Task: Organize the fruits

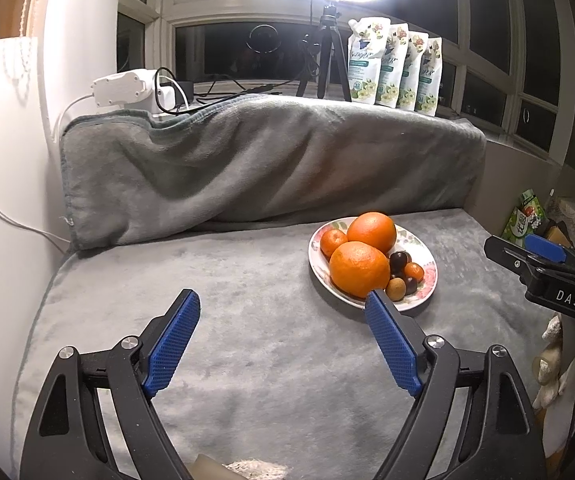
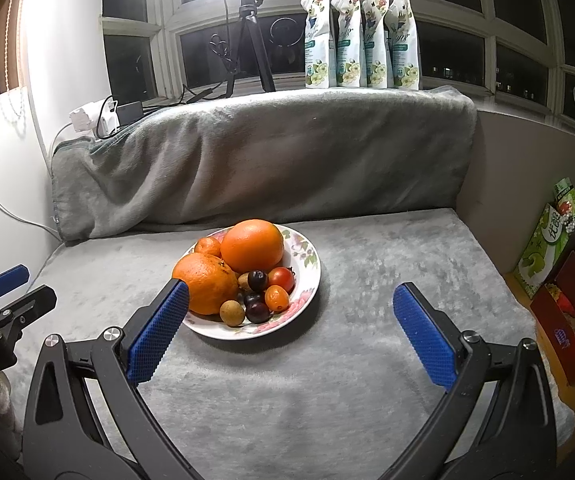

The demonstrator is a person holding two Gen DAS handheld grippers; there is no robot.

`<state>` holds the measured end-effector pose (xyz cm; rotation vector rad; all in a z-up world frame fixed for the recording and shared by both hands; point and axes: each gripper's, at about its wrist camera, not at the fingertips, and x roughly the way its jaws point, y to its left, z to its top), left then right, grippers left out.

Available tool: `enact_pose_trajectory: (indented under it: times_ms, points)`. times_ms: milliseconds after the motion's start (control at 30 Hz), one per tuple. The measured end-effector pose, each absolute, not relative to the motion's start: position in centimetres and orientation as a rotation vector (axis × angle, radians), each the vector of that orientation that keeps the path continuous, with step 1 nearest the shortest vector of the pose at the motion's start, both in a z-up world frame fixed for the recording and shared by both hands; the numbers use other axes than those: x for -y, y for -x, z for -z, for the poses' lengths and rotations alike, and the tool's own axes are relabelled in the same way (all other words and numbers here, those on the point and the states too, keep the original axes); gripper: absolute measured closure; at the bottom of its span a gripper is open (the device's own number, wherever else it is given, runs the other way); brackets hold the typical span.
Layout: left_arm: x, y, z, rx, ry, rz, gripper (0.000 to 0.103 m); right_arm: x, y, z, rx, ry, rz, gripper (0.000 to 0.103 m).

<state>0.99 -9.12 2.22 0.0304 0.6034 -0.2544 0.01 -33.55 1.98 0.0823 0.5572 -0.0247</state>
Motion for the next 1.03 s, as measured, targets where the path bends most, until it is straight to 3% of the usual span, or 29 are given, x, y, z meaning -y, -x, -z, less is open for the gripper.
enact_pose_trajectory:
  times_ms: [1033]
  points:
    - [8.4, -0.6, -1.9, -0.571, -0.042, 0.223, 0.018, 35.6, -1.1, 0.2, -0.604, -0.105, 0.044, 0.0]
